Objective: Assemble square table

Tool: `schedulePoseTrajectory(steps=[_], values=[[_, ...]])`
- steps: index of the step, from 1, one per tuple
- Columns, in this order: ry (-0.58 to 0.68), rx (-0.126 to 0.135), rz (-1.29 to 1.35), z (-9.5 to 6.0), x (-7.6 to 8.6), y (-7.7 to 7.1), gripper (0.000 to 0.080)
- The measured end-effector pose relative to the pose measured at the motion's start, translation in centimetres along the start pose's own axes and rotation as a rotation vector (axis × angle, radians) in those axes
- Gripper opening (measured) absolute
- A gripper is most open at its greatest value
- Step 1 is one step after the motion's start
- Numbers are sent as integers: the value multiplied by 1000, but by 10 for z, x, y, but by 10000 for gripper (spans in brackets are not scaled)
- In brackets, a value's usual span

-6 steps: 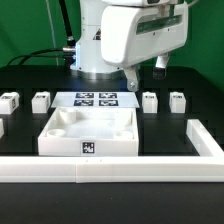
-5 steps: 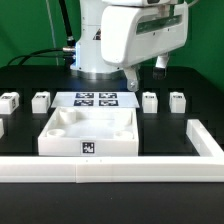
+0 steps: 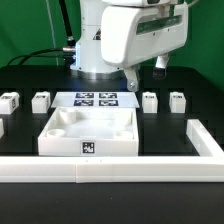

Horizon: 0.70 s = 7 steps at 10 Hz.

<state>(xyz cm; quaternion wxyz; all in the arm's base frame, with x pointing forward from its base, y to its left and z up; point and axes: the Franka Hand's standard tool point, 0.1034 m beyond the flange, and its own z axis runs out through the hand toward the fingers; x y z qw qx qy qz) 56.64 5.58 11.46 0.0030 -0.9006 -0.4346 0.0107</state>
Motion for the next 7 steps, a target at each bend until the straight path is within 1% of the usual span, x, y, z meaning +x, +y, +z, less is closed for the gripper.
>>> schedulePoseTrajectory(steps=[4,5,6,7], values=[[-1,-1,-17,0,-1,0,650],[0,-2,-154,2,-13,-3,650],[-7,6,-225,6,-22,-6,650],[-12,17,-282,12,-28,-10,650]])
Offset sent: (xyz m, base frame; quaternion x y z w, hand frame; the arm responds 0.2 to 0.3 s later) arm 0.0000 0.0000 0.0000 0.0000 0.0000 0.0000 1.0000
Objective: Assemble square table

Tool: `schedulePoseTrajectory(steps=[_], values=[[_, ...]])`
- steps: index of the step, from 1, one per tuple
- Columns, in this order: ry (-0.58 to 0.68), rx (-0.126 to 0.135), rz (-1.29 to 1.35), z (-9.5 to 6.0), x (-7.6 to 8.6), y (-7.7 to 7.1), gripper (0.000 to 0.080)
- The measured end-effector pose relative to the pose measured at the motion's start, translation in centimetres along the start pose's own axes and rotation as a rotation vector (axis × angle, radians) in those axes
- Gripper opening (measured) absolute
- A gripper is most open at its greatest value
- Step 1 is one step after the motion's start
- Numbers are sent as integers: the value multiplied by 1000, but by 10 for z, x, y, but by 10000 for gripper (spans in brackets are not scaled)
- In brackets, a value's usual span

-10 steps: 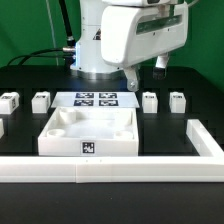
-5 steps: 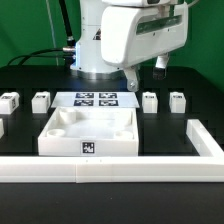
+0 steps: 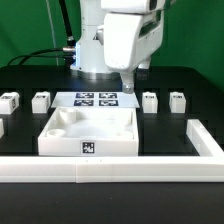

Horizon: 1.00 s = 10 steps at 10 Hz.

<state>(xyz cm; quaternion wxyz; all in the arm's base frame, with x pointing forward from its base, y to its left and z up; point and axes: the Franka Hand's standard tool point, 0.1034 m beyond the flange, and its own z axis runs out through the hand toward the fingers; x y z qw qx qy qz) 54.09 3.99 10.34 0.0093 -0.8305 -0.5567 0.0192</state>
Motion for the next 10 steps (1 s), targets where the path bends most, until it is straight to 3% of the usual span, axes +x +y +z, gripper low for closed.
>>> schedulePoseTrajectory(steps=[1,5,6,8,9,10], values=[[-5,10,2,4,-4,-4,650],[-3,6,-6,4,-3,-3,650],[17,-28,-105,10,-8,-8,650],[14,-15,-223,30,-25,-30,650],[16,-16,-262,36,-34,-34,650],[9,2,-245,40,-42,-37,650]])
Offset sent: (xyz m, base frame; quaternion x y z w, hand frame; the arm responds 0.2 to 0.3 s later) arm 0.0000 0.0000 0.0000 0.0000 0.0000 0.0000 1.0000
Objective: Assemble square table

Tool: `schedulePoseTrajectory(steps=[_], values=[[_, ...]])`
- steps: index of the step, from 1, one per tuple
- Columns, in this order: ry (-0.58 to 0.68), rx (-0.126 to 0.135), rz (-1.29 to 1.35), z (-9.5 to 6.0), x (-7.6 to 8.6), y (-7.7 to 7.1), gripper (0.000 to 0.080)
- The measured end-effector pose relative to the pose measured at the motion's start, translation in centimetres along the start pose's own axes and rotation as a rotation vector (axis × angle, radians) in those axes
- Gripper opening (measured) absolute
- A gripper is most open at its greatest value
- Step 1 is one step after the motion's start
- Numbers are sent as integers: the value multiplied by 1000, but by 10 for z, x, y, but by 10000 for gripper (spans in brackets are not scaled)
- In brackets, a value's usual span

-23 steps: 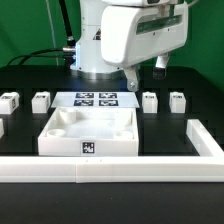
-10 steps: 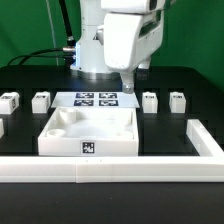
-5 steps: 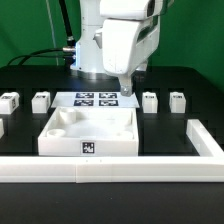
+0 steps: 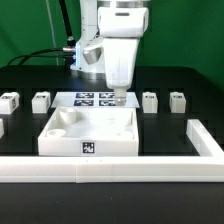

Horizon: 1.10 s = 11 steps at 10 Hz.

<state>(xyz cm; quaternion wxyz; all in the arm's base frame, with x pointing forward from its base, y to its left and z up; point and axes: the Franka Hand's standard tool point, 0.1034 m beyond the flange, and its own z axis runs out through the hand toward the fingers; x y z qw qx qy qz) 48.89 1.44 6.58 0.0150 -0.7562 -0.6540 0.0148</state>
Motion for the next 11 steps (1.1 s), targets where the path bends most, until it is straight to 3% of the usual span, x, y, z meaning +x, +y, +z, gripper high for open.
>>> schedulePoseTrajectory(steps=[4,5,6,7,11], values=[[1,1,-12,2,-2,-2,650],[2,8,-37,11,-10,-11,650],[8,-3,-51,19,-14,-20,650],[10,7,-49,27,-18,-27,650],[19,26,-36,51,-27,-37,650]])
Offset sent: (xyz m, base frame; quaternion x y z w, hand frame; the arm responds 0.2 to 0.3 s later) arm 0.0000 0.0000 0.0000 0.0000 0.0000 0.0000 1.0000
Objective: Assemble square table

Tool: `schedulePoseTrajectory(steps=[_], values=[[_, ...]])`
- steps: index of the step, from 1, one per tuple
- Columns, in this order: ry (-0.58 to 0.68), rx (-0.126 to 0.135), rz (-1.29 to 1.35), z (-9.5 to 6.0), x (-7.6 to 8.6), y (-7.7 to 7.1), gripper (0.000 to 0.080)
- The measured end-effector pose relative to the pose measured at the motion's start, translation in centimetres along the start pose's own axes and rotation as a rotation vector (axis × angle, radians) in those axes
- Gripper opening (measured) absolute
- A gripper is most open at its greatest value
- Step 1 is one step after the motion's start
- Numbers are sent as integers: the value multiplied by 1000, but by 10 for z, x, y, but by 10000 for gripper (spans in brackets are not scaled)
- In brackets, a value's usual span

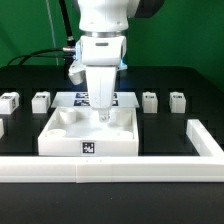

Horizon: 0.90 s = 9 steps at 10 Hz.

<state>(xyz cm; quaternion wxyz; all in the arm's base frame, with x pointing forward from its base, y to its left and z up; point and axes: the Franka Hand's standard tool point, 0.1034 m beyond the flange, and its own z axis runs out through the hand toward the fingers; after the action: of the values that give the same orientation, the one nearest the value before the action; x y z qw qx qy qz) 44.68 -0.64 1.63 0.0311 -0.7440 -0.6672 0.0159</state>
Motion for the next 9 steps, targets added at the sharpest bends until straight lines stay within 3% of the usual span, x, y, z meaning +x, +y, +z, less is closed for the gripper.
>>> schedulePoseTrajectory(steps=[3,7,9], values=[[2,9,13,7,-5,-3,650],[2,9,13,7,-5,-3,97],[2,2,13,5,-5,-1,61]])
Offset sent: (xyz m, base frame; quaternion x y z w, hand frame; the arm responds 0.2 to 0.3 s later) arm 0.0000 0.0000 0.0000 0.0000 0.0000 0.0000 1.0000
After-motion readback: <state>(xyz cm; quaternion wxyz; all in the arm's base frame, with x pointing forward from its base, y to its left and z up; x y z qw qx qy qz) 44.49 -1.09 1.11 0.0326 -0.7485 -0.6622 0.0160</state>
